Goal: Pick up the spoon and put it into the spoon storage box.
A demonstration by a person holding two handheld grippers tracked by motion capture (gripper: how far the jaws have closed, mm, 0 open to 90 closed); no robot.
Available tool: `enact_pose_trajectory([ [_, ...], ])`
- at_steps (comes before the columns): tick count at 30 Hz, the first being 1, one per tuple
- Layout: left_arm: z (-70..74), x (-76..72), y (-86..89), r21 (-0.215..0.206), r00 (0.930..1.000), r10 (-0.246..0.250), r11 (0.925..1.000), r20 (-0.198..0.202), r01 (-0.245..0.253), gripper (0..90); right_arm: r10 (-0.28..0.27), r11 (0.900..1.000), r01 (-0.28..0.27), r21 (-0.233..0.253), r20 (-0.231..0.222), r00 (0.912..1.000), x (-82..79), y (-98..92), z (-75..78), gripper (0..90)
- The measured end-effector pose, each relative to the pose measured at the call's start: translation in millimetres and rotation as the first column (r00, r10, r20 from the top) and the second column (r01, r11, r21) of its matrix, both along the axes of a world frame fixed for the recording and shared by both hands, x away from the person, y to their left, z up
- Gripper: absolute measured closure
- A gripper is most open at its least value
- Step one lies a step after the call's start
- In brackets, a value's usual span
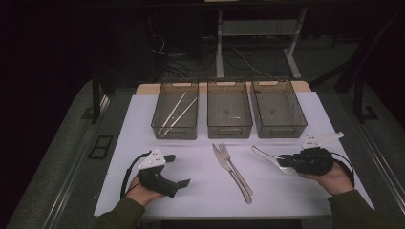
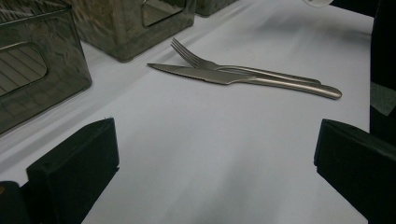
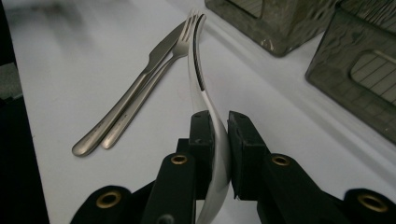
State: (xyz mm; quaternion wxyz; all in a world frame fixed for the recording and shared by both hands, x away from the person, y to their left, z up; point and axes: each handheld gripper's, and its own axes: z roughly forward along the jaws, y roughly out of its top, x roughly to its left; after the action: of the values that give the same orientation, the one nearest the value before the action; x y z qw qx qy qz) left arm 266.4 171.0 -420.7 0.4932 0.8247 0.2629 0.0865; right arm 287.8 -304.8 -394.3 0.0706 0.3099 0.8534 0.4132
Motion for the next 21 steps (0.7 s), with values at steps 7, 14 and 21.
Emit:
enact_pose_trajectory([
  [7,1.9,-1.0,1.7,0.001,1.0,-0.001,1.0,0.006,0.001,0.0,-0.023,1.0,0.023,0.019,0.017,0.9996,11.3,2.9,11.7,80.3],
  [14,0.7,-2.2,-1.6,0.005,0.9998,-0.018,0.9998,0.007,0.018,0.0,-0.038,0.999,0.037,0.028,0.018,0.9991,27.5,10.5,16.1,80.3],
  [21,1.1,-1.2,-1.4,-0.002,0.9997,-0.023,0.9997,0.006,0.023,0.0,-0.067,0.997,0.066,0.034,0.014,0.9977,43.5,21.7,20.0,80.3],
])
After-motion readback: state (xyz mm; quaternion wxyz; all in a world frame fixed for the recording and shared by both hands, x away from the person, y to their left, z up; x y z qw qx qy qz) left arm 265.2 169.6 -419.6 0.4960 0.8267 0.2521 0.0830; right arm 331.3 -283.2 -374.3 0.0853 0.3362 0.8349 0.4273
